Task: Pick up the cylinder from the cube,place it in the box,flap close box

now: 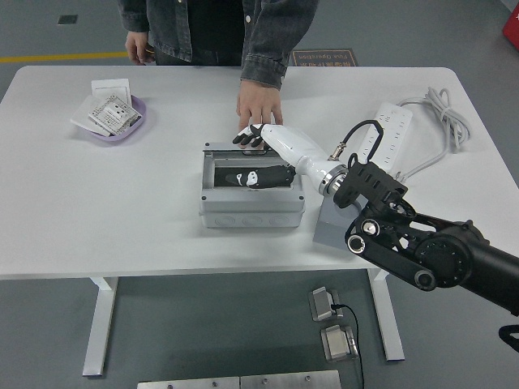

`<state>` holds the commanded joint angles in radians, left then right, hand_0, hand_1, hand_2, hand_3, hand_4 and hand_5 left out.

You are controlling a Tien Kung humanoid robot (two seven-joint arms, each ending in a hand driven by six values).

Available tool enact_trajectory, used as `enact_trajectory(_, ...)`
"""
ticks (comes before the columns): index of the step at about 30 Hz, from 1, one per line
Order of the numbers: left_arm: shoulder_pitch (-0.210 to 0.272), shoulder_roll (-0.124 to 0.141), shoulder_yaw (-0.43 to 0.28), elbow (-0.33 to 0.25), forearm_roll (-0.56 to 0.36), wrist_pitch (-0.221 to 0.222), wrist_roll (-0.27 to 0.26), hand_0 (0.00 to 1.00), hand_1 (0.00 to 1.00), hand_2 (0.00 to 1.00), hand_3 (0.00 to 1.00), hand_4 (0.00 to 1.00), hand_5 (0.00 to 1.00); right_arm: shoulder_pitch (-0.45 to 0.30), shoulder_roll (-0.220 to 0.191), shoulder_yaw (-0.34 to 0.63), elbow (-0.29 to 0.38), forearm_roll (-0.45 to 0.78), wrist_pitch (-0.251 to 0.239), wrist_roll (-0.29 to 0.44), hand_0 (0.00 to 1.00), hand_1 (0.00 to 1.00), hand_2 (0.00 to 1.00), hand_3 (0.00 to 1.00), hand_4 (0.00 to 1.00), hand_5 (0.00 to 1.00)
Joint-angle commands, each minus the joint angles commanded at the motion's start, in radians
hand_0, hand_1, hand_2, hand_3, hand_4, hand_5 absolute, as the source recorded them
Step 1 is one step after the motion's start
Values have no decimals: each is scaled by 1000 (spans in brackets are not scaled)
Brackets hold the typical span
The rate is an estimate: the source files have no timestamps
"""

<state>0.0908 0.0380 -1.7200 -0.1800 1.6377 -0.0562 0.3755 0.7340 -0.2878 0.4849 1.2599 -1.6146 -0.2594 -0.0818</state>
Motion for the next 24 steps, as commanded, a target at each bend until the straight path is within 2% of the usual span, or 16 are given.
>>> enact_trajectory(13,-1,-3,-4,0,4,0,1,638,660,550,616,662,349,-30,0,22,4,-7,-1,-2,550,653,723,709,908,545)
enact_trajectory(24,3,-4,-11,0,6,2,5,638,660,551,617,662,349,-90,-26,153,16,-50,2,-2,547,649,720,706,896,543)
